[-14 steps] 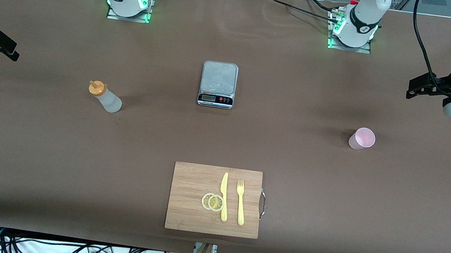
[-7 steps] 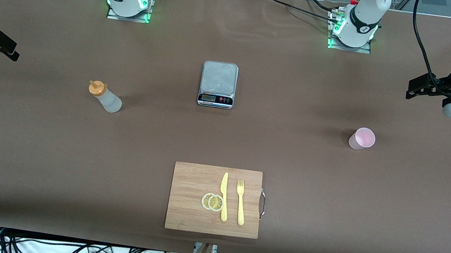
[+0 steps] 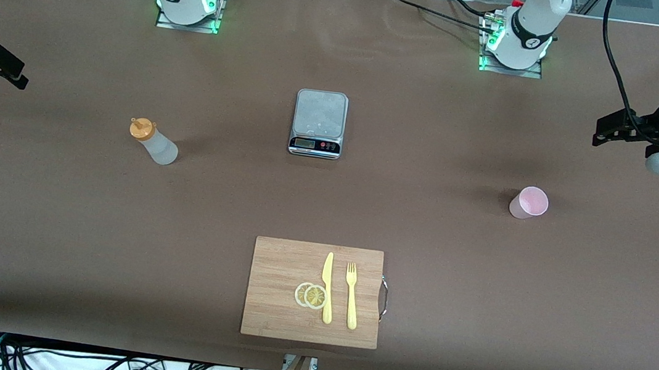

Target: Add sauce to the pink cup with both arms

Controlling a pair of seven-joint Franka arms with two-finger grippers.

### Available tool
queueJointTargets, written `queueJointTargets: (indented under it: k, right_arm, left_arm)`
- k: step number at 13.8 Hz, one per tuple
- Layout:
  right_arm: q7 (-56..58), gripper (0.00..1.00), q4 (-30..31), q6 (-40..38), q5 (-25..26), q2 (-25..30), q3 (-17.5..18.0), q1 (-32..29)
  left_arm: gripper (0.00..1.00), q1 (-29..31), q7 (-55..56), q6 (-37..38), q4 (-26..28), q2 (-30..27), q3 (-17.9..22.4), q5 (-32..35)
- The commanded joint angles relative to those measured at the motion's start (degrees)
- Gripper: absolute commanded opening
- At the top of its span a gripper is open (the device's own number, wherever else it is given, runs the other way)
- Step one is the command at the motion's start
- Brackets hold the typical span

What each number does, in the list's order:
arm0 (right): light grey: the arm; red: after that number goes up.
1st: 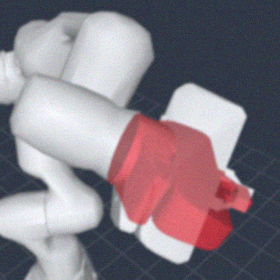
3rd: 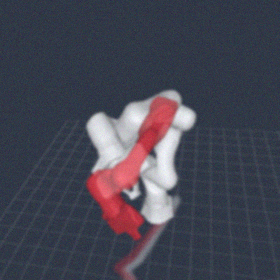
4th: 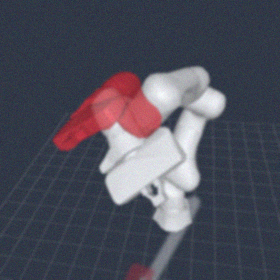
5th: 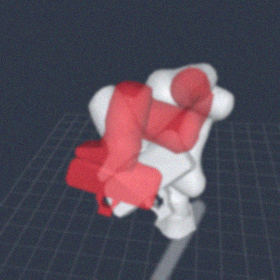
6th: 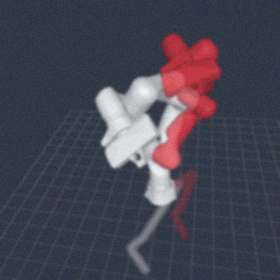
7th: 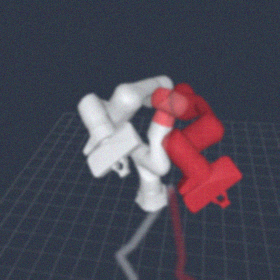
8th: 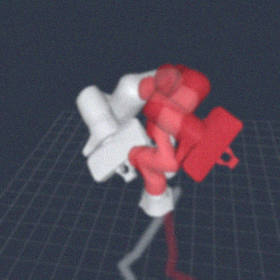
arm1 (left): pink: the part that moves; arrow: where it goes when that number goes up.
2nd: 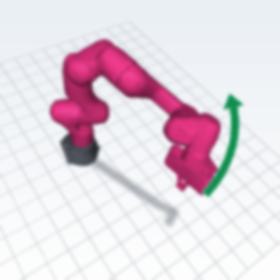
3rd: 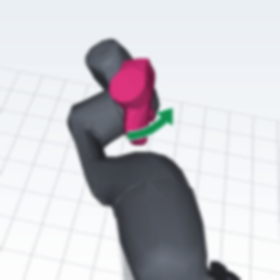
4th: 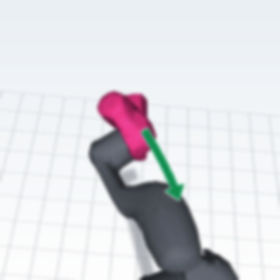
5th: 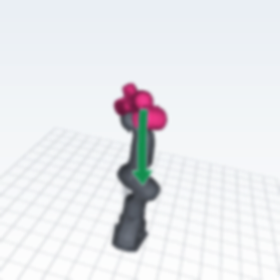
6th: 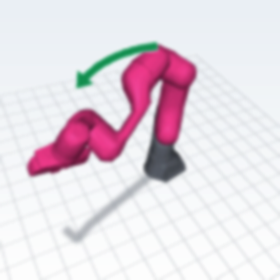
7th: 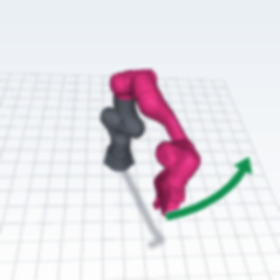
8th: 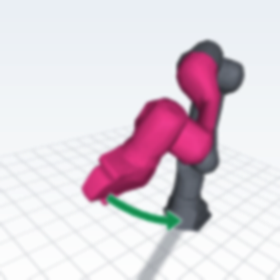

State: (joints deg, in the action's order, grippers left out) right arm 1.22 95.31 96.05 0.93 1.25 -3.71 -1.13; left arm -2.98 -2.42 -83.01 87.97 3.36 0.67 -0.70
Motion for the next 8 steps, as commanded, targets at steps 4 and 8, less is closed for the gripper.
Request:
queueJointTargets:
  k: [4, 8]
  right_arm:
    - [1.0, 1.00, 0.4, -0.2, -0.8, 0.6, 0.0, -0.1]
    - [1.0, 1.00, 0.4, -0.2, -0.8, 0.6, -0.1, -0.1]
  left_arm:
    - [1.00, 0.2, 0.0, 0.7, -2.1, 1.3, -0.1, 0.8]
    - [1.00, 1.4, -0.2, 0.1, -1.9, 2.8, 0.0, 0.9]
